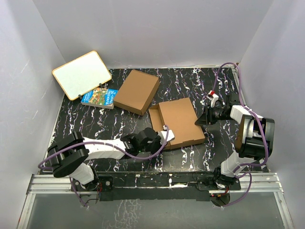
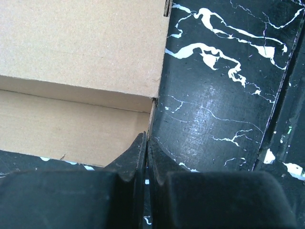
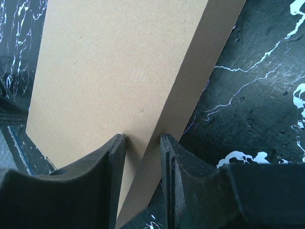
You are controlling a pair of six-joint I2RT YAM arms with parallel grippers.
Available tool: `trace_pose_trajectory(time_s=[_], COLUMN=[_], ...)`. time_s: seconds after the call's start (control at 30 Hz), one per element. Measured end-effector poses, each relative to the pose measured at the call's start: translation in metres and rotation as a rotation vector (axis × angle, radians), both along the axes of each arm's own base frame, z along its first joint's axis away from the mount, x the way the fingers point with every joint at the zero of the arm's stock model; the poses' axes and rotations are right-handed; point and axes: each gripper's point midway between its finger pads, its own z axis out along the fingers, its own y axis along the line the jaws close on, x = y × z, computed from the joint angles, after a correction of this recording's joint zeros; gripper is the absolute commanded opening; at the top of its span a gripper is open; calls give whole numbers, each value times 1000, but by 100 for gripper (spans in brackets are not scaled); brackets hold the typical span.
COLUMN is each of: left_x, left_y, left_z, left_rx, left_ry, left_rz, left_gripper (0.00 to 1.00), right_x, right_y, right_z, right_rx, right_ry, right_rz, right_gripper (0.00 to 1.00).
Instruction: Fold the paper box
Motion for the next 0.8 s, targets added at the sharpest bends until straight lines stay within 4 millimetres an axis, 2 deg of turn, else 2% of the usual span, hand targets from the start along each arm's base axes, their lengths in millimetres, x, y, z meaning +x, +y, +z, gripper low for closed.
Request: trace_pose_trajectory(time_s=[0.4,0.67,0.73,0.8], left_x=[5,6,6,6], left_y=[-12,-18,-19,-18], left_z=[14,11,12,12], left_rx=[23,53,55,57], left_ry=[35,58,62,67], left_rz=[13,9,11,14], left_gripper=[0,0,7,17], right_x=[0,0,0,0], right_y=[0,1,2,2], right_z=[0,0,0,0], right_rx=[0,-1,-1,-1], right_ry=[-1,-2,-2,-2], right_rz=[2,6,6,6], right_gripper=[38,38,37,37])
